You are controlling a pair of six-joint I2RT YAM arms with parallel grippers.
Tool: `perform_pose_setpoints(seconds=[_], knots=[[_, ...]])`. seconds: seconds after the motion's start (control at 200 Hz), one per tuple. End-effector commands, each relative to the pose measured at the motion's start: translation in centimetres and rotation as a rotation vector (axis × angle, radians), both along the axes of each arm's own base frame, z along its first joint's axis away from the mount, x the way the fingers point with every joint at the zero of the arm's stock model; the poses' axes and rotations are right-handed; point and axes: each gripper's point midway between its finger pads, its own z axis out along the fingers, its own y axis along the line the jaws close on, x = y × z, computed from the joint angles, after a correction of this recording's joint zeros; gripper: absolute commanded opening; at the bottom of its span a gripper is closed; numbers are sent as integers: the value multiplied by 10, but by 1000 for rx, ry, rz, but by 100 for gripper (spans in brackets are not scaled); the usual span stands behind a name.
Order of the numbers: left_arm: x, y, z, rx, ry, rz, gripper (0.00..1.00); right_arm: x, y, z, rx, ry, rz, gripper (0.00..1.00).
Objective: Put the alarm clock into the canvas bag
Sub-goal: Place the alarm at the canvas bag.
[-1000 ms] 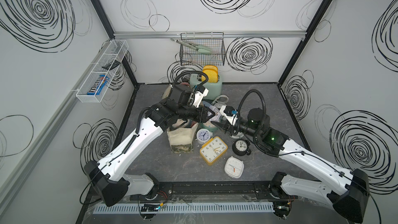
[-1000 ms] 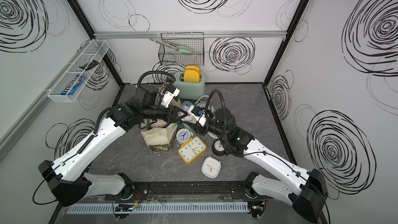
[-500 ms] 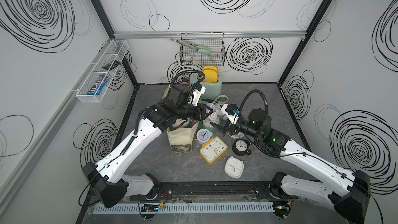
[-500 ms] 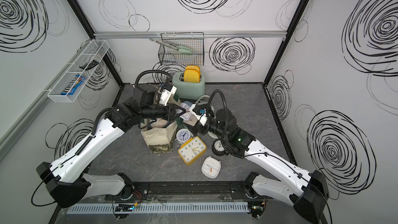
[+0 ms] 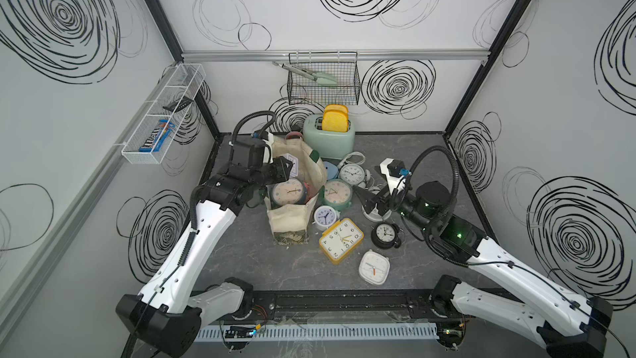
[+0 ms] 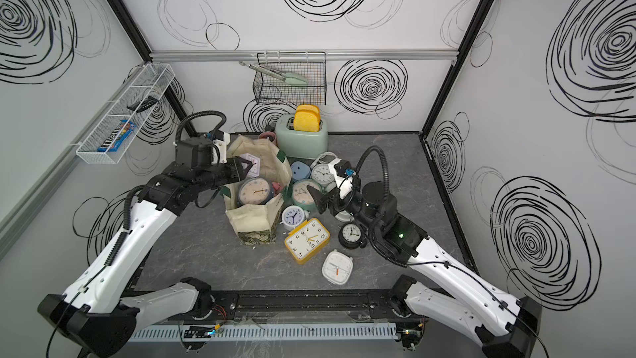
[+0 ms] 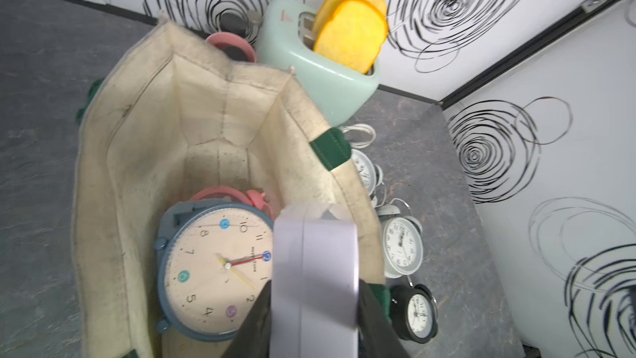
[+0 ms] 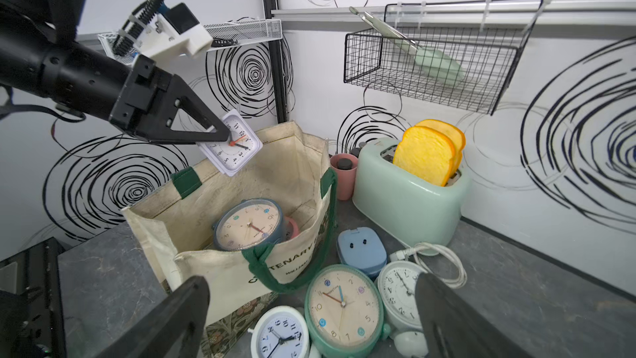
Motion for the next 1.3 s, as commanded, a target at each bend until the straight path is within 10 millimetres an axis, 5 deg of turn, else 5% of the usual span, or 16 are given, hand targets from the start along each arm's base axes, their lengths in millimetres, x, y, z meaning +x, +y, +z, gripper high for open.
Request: perform_pose_setpoints(seconds=[0.0, 0.145, 0.44, 0.735, 0.936, 1.071, 1.296], knots=[[0, -3, -24, 44, 50, -47, 30, -6, -17, -21, 9, 113, -46, 97], [0, -18, -59, 84, 128, -116, 30, -4, -36, -35, 50, 208, -116, 97], [6, -49, -103, 166, 196, -191, 34, 6, -69, -97, 32, 455, -255, 97], [9, -53, -120, 152, 203, -189, 57, -10, -81, -137, -8, 623, -307, 97], [13, -45, -91, 132, 126, -160, 76, -23, -84, -157, -9, 712, -344, 97], [12, -32, -55, 136, 30, -137, 100, -34, -80, -174, -7, 801, -371, 97], [-14, -27, 19, 86, -162, -185, 96, -56, -72, -201, 33, 947, -353, 100]])
